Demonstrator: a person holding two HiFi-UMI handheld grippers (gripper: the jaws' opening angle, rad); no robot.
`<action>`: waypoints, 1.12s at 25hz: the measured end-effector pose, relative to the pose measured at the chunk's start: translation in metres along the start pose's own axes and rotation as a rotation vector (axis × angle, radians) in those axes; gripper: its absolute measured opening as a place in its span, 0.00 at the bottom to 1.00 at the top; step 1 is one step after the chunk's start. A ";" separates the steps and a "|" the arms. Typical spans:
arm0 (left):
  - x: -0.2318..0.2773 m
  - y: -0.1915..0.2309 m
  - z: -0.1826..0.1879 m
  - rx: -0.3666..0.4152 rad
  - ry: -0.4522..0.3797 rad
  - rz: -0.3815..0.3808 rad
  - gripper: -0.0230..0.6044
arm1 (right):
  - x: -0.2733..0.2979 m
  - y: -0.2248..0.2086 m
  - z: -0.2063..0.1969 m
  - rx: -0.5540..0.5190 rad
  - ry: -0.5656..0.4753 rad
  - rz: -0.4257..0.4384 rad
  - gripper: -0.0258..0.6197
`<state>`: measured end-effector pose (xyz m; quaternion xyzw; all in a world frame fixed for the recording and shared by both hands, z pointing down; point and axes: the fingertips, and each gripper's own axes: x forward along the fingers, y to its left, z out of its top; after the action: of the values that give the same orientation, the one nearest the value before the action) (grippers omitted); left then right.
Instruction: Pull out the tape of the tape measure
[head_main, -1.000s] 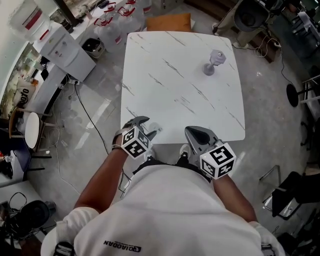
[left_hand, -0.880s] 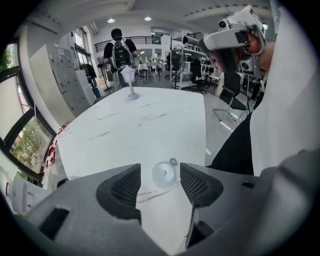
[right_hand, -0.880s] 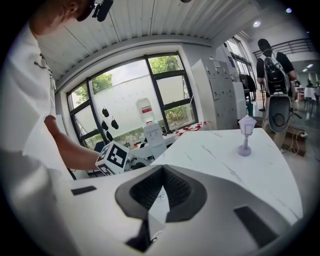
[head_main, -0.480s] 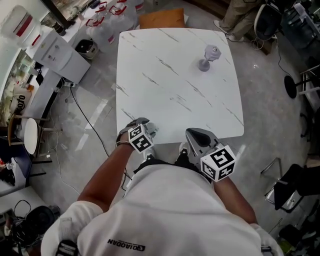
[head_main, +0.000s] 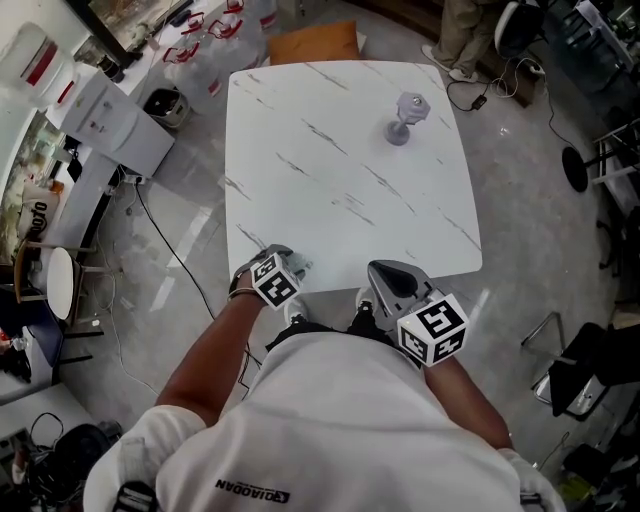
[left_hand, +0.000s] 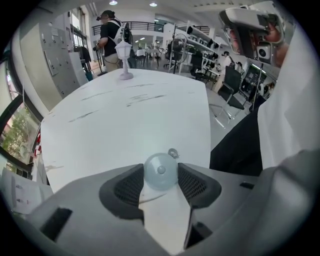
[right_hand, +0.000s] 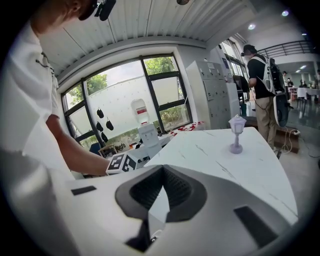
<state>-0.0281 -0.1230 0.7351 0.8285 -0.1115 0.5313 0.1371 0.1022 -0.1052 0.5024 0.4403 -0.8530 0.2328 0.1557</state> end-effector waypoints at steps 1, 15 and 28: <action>0.000 0.000 0.001 -0.001 -0.001 0.007 0.39 | -0.001 0.000 0.000 -0.001 -0.002 0.000 0.05; -0.122 0.024 0.093 -0.032 -0.363 0.217 0.39 | -0.005 0.002 0.046 -0.064 -0.092 0.016 0.05; -0.302 0.015 0.166 0.024 -0.838 0.428 0.39 | -0.035 0.026 0.153 -0.163 -0.326 0.065 0.05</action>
<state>-0.0159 -0.1829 0.3957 0.9316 -0.3193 0.1688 -0.0418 0.0907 -0.1501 0.3500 0.4303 -0.8968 0.0933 0.0431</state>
